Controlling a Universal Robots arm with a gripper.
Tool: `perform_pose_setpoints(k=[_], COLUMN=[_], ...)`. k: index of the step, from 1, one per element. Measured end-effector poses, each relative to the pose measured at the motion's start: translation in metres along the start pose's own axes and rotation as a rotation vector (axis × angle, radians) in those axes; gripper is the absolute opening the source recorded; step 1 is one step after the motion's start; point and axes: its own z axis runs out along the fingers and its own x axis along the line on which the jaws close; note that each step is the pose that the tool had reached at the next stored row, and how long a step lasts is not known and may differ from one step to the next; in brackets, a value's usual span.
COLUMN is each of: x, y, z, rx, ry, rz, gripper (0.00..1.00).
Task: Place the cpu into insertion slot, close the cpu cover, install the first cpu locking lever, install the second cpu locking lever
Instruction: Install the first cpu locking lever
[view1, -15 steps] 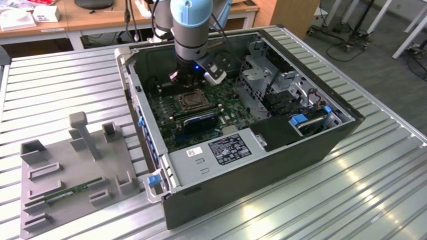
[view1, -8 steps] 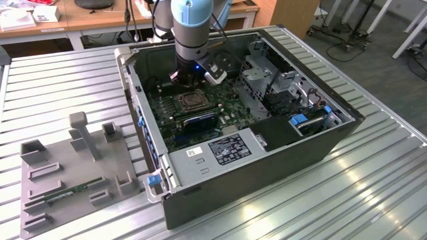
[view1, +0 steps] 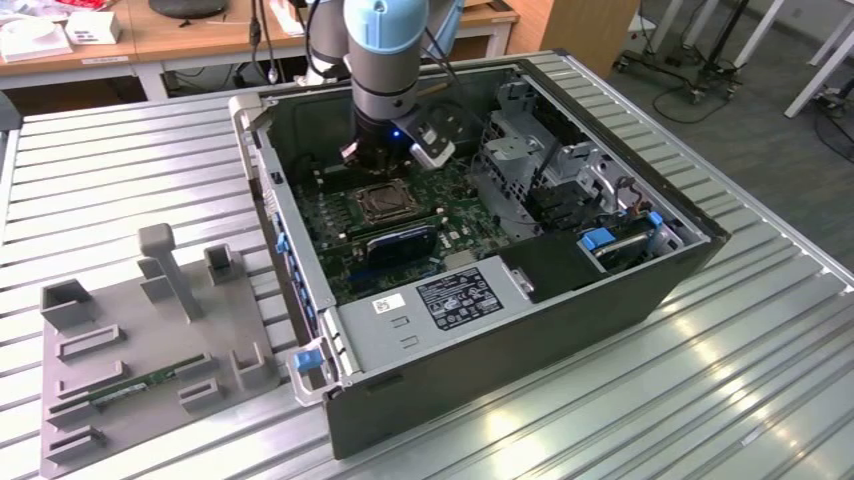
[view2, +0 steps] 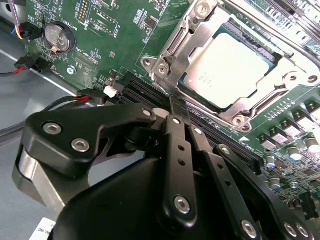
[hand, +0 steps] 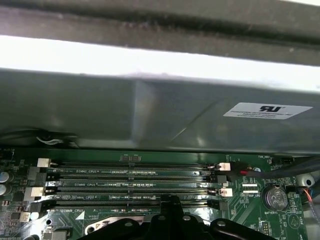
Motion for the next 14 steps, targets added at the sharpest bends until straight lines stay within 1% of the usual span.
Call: perform_pose_setpoints(k=[14], x=[-0.0015], y=[0.0], z=[0.0002], rx=[0.0], ry=[0.0], rz=[0.0], gripper=[0.11])
